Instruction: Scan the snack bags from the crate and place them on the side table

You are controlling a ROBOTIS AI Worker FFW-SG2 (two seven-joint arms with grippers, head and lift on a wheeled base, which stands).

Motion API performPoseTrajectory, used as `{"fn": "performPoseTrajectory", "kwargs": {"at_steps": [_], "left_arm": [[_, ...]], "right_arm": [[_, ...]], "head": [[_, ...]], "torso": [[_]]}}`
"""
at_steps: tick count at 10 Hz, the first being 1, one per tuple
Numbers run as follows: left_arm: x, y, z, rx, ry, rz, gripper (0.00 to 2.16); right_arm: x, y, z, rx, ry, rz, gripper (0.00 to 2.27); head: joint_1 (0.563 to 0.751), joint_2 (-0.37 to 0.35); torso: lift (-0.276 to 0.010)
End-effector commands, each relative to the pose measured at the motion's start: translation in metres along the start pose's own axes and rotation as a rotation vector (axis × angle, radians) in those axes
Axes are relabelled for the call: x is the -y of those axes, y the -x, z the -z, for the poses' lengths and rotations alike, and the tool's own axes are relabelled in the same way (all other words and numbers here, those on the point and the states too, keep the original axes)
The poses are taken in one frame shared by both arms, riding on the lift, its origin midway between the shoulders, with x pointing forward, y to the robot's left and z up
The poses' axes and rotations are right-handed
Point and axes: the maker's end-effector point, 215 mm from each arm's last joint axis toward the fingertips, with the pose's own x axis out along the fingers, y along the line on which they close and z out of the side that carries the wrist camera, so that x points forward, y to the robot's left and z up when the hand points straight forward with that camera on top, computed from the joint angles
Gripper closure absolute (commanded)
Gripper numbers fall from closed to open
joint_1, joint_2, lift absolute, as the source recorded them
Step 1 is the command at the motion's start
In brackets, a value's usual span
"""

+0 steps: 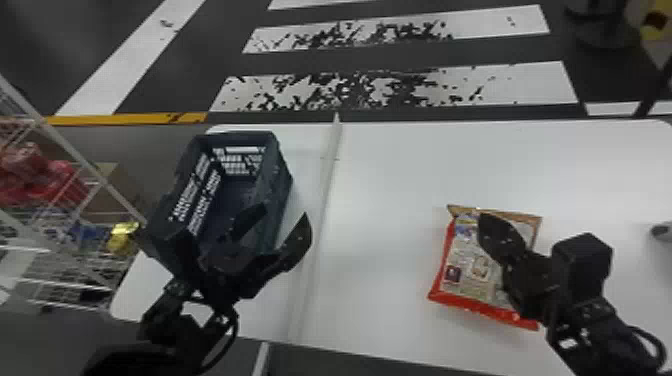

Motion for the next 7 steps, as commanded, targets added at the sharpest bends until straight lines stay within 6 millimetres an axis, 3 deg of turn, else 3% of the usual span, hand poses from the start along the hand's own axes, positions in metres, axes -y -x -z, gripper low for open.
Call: {"fn": "performPoseTrajectory", "kwargs": {"at_steps": [1,4,7], "left_arm": [[0.002,-0.003,-0.001,-0.001,-0.005,0.011,0.04],[0.003,0.001,0.001,-0.003,0.0,0.01,0.04],[0.004,0.001,0.002,-0.005,0.002,0.013,0.04]], "right_arm": [[0.009,-0.014,0.003,-0.01,0.018,0.006,2.22],[0.006,-0.045,0.009,-0.031,0.038,-0.036,2.22],[0.014,-0.066,0.046,-0.119,0.067,-0.042,2.22]], "head": [[0.695,0.198],[0.695,0.189],[0.695,0.194]], "torso": [[-0.081],[-0.081],[-0.081]]}}
